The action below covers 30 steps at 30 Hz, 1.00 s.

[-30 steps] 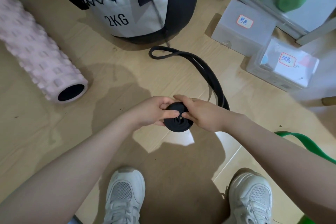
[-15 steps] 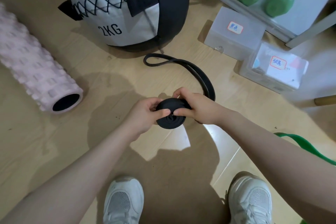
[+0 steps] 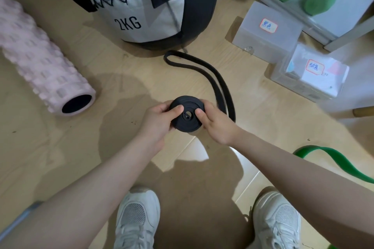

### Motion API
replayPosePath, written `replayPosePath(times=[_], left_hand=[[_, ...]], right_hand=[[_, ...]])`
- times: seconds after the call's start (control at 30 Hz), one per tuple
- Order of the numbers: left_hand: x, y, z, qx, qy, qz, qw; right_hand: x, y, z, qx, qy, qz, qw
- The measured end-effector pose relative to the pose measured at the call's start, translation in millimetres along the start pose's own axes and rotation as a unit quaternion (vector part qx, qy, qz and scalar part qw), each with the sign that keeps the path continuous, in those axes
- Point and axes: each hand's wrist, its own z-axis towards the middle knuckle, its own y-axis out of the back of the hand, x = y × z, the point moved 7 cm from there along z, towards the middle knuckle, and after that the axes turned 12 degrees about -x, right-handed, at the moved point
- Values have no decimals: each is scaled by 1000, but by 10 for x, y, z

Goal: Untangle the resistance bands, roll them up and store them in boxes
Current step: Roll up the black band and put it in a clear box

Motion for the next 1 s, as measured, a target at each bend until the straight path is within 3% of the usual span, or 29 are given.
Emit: replayPosePath(times=[0.17, 0.27, 0.33, 0.47, 0.6, 0.83, 1.0], left_hand=[[3, 24, -23, 6, 12, -28, 1000], [77, -3, -65, 84, 36, 10, 996], [104, 9, -68, 132, 42, 95, 986], [125, -29, -124, 209, 41, 263, 941], [180, -69, -172, 202, 13, 282, 938], [158, -38, -138, 174, -43, 288, 941], [26, -22, -89, 145, -122, 305, 933]], right_hand=[[25, -52, 12, 10, -70, 142, 987], [62, 15, -6, 42, -19, 58, 997], [48, 36, -43, 82, 15, -22, 996], [-5, -97, -150, 181, 54, -164, 968], [-16, -147, -157, 217, 62, -216, 950], [14, -240, -145, 203, 90, -228, 948], [78, -185, -84, 171, 74, -129, 974]])
